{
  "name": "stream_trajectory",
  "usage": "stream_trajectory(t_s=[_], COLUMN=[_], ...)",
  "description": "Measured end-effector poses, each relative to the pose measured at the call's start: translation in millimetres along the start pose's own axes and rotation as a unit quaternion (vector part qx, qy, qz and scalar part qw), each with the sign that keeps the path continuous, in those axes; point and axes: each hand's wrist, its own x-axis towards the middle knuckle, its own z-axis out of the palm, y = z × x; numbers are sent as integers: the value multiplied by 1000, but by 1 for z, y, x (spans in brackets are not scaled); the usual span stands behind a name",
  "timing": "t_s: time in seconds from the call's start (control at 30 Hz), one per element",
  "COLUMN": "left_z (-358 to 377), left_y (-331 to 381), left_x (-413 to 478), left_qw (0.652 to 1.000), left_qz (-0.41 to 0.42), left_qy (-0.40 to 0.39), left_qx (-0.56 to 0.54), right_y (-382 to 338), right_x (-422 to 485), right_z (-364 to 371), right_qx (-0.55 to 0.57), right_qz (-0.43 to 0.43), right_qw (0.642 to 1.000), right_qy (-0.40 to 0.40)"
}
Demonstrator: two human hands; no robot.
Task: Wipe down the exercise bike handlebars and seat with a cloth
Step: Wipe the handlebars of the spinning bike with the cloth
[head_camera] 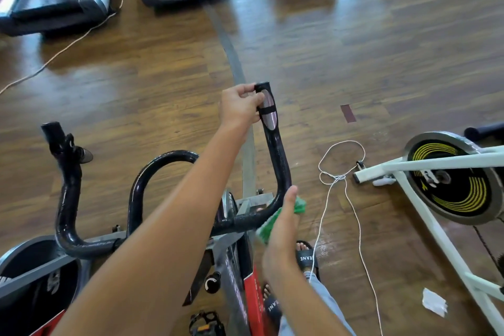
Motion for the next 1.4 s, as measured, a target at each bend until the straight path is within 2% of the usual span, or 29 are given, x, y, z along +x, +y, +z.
stream_trajectory(t_s=[0.17, 0.3, 0.4, 0.5, 0.63, 0.7, 0.87, 1.07, 1.13, 1.2, 1.23, 1.3, 1.33, 1.4], left_z=[0, -1, -2, -3, -6, -6, -7, -9, -8, -7, -8, -10, -11, -14], left_y=[4, 4, 3, 2, 1, 0, -1, -2, -8, -14, -16, -14, -12, -10], left_x=[-3, -2, -2, 0, 4, 4, 6, 4, 4, -1, -5, -19, -26, -41], left_qw=[1000, 1000, 1000, 1000, 999, 999, 998, 997, 998, 998, 996, 992, 991, 992], left_qz=[-14, -24, -17, -16, -27, -26, -17, -18, -9, 18, 36, 76, 90, 93], left_qy=[-4, -2, 3, 0, -2, -5, -10, -7, 4, 46, 67, 83, 69, -12], left_qx=[-6, -20, -6, -6, -20, -23, -57, -76, -61, -45, -49, -63, -66, -89], right_y=[-78, -134, -162, -165, -130, -135, -179, -143, -152, -164, -171, -185, -190, -195], right_x=[44, 63, 79, 77, 70, 74, 81, 77, 77, 73, 67, 47, 37, 14], right_z=[-1, 38, 66, 69, 43, 47, 86, 54, 50, 45, 42, 36, 35, 31], right_qx=[-184, -256, -257, -223, -247, -254, -237, -228, -225, -218, -210, -159, -120, -70], right_qz=[-121, -199, -236, -246, -187, -186, -287, -268, -312, -350, -351, -278, -217, -115], right_qw=[969, 934, 924, 931, 936, 932, 911, 914, 902, 897, 901, 935, 951, 952], right_qy=[-110, -149, -158, -151, -167, -181, -175, -203, -198, -159, -143, -152, -186, -276])
